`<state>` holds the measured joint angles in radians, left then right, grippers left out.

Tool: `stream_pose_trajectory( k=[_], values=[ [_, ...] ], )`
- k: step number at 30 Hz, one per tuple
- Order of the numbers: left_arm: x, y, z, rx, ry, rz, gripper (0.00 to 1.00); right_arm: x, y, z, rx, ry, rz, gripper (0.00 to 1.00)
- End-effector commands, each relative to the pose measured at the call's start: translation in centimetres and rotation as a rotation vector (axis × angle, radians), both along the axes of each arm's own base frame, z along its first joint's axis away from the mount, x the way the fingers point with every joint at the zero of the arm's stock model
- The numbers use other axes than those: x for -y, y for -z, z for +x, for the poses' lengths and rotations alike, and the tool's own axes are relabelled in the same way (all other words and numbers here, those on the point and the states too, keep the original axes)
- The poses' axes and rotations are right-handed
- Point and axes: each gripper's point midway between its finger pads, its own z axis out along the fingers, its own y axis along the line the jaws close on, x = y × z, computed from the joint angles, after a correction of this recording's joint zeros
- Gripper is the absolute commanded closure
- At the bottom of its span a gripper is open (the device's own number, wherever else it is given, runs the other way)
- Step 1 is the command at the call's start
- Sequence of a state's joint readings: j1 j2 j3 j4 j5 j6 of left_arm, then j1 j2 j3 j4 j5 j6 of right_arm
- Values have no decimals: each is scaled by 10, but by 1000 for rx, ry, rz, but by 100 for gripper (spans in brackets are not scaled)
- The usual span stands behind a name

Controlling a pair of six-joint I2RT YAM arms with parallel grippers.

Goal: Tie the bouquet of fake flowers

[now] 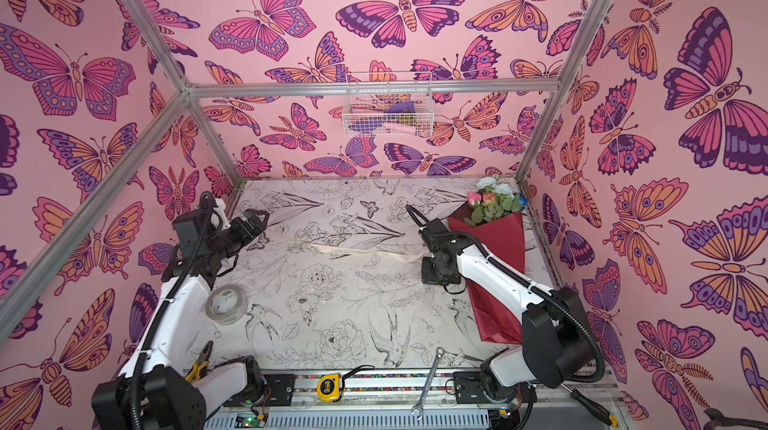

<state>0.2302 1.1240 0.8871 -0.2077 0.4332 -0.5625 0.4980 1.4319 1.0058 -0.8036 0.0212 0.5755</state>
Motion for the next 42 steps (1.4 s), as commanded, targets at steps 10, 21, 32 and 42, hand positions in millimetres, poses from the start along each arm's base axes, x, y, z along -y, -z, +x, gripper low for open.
stream_pose_trajectory(
  k=[10,21,32,42],
  values=[
    [107,-8,10,41,265,-64,5,42,-92,7,253,82,-43,37],
    [252,-6,17,30,596,-59,18,156,-105,26,315,448,21,1],
    [407,37,6,-81,879,-86,28,212,-69,26,252,607,33,1],
    [503,90,4,-139,1037,-60,27,226,-24,24,154,641,35,1]
  ],
)
